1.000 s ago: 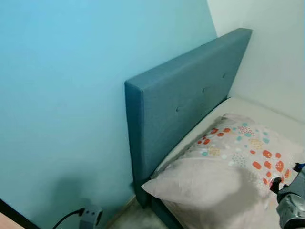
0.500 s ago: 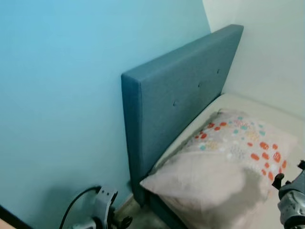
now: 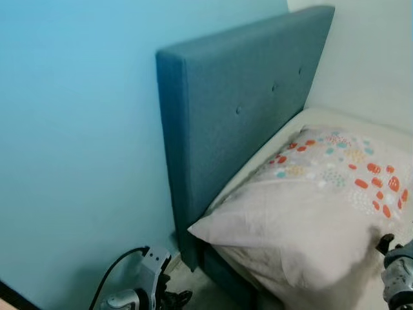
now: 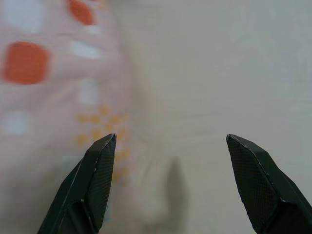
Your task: Clean up the room
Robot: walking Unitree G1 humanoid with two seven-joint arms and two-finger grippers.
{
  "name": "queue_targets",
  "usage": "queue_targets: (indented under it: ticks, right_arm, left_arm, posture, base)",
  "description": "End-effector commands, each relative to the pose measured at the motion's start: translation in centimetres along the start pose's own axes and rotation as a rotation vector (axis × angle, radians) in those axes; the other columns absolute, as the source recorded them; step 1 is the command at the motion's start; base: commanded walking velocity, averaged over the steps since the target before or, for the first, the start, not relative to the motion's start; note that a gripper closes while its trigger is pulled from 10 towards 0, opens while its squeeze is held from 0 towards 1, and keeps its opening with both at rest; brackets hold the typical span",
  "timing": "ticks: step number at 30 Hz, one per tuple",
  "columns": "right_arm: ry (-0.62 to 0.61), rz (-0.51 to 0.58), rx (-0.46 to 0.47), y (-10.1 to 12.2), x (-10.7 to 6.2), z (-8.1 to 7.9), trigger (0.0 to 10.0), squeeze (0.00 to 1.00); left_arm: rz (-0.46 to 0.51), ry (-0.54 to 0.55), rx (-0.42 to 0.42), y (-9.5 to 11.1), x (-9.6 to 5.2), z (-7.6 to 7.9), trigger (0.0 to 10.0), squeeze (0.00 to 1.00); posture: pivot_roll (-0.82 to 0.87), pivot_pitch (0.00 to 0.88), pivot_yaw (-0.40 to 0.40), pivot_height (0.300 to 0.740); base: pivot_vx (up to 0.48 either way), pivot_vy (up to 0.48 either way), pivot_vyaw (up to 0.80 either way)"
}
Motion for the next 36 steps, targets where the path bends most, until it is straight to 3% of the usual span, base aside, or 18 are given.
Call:
queue_targets:
  ticks: [1, 7, 10, 11, 12, 15, 20, 26, 27, 30, 31, 32, 33, 35, 36]
  right_arm:
    - [-0.038, 0.057, 0.057, 1.3, 0.2, 1.1, 10.0, 0.00]
    - [-0.066, 0.082, 0.137, 1.2, 0.1, 2.4, 10.0, 0.00]
    - [0.063, 0.057, 0.203, 0.3, -0.1, 0.5, 10.0, 0.00]
    - [0.138, 0.038, 0.212, 0.0, -0.3, -1.0, 10.0, 0.00]
    - [0.138, 0.038, 0.212, 0.0, -0.3, -1.0, 10.0, 0.00]
    - [0.214, -0.001, 0.216, -0.7, -0.7, -3.1, 10.0, 0.00]
    - [0.154, -0.049, 0.348, -0.7, -0.5, -3.2, 10.0, 0.00]
    - [0.202, 0.005, 0.368, 1.3, -0.3, -4.0, 10.0, 0.00]
    - [0.232, 0.017, 0.375, 1.8, -0.3, -4.5, 10.0, 0.00]
    - [0.446, 0.052, 0.405, 4.0, -1.1, -8.6, 10.0, 0.00]
    - [0.446, 0.052, 0.405, 4.0, -1.1, -8.6, 10.0, 0.00]
    - [0.516, 0.061, 0.427, 4.7, -1.5, -10.0, 10.0, 0.00]
    - [0.516, 0.061, 0.427, 4.7, -1.5, -10.0, 10.0, 0.00]
    - [0.632, 0.088, 0.480, 6.7, -2.4, -12.4, 10.0, 0.00]
    - [0.632, 0.088, 0.480, 6.7, -2.4, -12.4, 10.0, 0.00]
  left_arm:
    - [-0.015, 0.035, -0.022, -1.0, -0.9, -0.9, 10.0, 0.00]
    - [-0.002, 0.039, -0.021, -1.3, -1.4, -1.1, 10.0, 0.00]
    - [0.009, 0.061, -0.019, -1.5, -1.6, -1.3, 10.0, 0.00]
    - [0.013, 0.068, -0.021, -1.6, -1.7, -1.4, 10.0, 0.00]
    - [0.013, 0.068, -0.021, -1.6, -1.7, -1.4, 10.0, 0.00]
    - [0.027, 0.081, -0.030, -2.0, -2.1, -1.5, 10.0, 0.00]
    - [0.037, 0.107, -0.038, -3.5, -3.9, -2.1, 10.0, 0.00]
    - [0.047, 0.139, -0.037, -4.8, -6.0, -2.6, 10.0, 0.00]
    - [0.052, 0.148, -0.036, -4.9, -6.4, -2.7, 10.0, 0.00]
    - [0.069, 0.164, -0.027, -5.1, -7.7, -2.5, 10.0, 0.00]
    - [0.069, 0.164, -0.027, -5.1, -7.7, -2.5, 10.0, 0.00]
    - [0.075, 0.164, -0.023, -5.1, -8.0, -2.4, 10.0, 0.00]
    - [0.075, 0.164, -0.023, -5.1, -8.0, -2.4, 10.0, 0.00]
    - [0.086, 0.163, -0.010, -4.8, -8.6, -2.1, 10.0, 0.00]
    - [0.086, 0.163, -0.010, -4.8, -8.6, -2.1, 10.0, 0.00]
  posture:
    - [0.12, 0.057, -0.002, 0.550]
    - [0.13, 0.079, 0.012, 0.535]
    - [0.13, 0.088, 0.016, 0.535]
    - [0.13, 0.107, 0.019, 0.535]
    - [0.13, 0.107, 0.019, 0.535]
    - [0.14, 0.131, 0.022, 0.535]
    - [0.18, 0.196, 0.031, 0.535]
    - [0.21, 0.271, 0.045, 0.535]
    - [0.21, 0.277, 0.046, 0.535]
    - [0.23, 0.321, 0.051, 0.535]
    - [0.23, 0.321, 0.051, 0.535]
    - [0.24, 0.338, 0.054, 0.535]
    - [0.24, 0.338, 0.054, 0.535]
    - [0.26, 0.358, 0.057, 0.535]
    - [0.26, 0.358, 0.057, 0.535]
  base:
    - [0.000, 0.000, 0.00]
    - [0.000, 0.000, 0.00]
    - [0.000, 0.000, 0.00]
    - [0.000, 0.000, 0.00]
    - [0.000, 0.000, 0.00]
    - [0.000, 0.000, 0.00]
    - [0.000, 0.000, 0.00]
    - [0.000, 0.000, 0.00]
    - [0.000, 0.000, 0.00]
    - [0.000, 0.000, 0.00]
    - [0.000, 0.000, 0.00]
    - [0.000, 0.000, 0.00]
    - [0.000, 0.000, 0.00]
    - [0.000, 0.000, 0.00]
    - [0.000, 0.000, 0.00]
Point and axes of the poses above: a point about 5 cm out from each wrist's last joint towards the gripper, its own x axis pointing out of the wrist towards the gripper, its own y axis along the axis of the wrist's last joint, z = x × y, the point moved 3 cm from there along x, pointing out of the wrist towards the gripper, and after that the axes turned 15 degrees about -x, right-handed, at the moved point
